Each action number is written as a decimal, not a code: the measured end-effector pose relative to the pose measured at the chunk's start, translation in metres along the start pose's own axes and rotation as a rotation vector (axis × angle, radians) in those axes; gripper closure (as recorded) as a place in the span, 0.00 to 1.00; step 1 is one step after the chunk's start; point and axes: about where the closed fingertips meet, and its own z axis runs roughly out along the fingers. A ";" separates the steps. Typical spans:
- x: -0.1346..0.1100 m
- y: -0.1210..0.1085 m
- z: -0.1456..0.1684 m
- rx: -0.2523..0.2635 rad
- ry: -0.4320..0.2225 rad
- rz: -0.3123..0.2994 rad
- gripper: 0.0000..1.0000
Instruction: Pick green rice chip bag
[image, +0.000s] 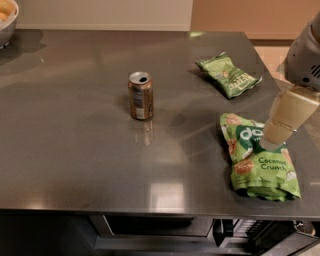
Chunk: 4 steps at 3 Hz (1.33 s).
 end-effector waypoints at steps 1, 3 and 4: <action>0.004 0.004 0.007 0.026 0.037 0.153 0.00; 0.036 0.011 0.025 0.080 0.117 0.522 0.00; 0.056 0.016 0.043 0.057 0.140 0.727 0.00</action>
Offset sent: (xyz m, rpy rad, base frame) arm -0.0218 -0.0213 -0.0347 0.0229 0.0267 -0.7672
